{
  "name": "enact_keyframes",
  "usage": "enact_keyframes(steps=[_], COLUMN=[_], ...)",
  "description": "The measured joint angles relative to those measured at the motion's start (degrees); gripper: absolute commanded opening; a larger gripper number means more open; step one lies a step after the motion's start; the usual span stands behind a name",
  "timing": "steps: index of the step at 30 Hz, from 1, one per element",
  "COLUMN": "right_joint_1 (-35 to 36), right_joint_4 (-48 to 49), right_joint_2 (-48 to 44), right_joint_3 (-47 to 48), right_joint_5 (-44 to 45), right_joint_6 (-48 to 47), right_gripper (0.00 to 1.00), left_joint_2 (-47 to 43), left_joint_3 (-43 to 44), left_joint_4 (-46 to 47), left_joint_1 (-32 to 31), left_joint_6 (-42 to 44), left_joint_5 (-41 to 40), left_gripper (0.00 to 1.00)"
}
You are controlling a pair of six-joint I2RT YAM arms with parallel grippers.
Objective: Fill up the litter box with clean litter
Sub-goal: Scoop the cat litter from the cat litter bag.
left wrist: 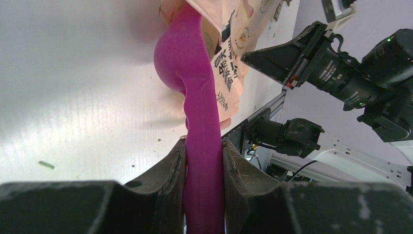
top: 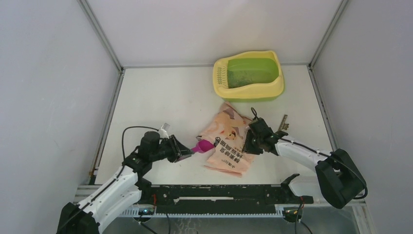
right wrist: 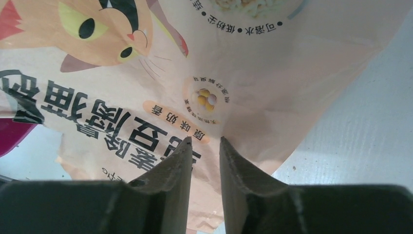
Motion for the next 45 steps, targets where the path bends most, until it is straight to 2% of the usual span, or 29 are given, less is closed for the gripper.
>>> enact_keyframes(steps=[3,8,20,26,28,32,33,37,41,45], right_joint_1=[0.7,1.9,4.6,5.4,5.5,5.5,5.4,2.0,-6.8,-13.4], right_joint_4=[0.1,0.7,1.4,1.8,1.8,-0.7,-2.1,-7.8,-8.7,-8.6], right_joint_2=[1.5,3.3,5.6,6.3,6.3,6.1,5.9,3.3,1.8,4.2], right_joint_3=[0.0,0.1,1.7,2.1,2.1,3.3,4.1,9.1,15.6,20.1], right_joint_5=[0.0,0.0,0.5,0.7,0.8,1.5,2.1,4.6,7.0,9.9], right_joint_6=[0.2,0.2,0.3,0.5,0.5,0.0,-0.2,-2.8,-5.5,-7.5], right_gripper=[0.20,0.11,0.06,0.04,0.10,0.47,0.52,0.55,0.57,0.58], left_joint_2=[2.2,4.5,18.0,23.9,26.6,31.6,32.1,32.3,31.4,30.3], left_joint_3=[-0.2,-0.2,-0.2,-0.7,-1.2,-1.5,-1.9,-4.6,-6.6,-7.5], left_joint_4=[4.2,11.3,24.7,33.5,37.5,44.1,45.4,49.4,51.1,51.1], left_joint_1=[-1.0,-4.2,-15.5,-17.7,-17.9,-18.0,-18.0,-18.0,-18.1,-18.1], left_joint_6=[-0.4,-1.5,-3.5,-3.8,-3.7,-3.7,-3.7,-3.8,-3.8,-3.8], left_joint_5=[-0.4,-2.3,-14.4,-19.1,-19.6,-20.4,-20.4,-20.9,-21.5,-22.0], left_gripper=[0.00,0.00,0.00,0.00,0.00,0.00,0.00,0.00,0.00,0.00])
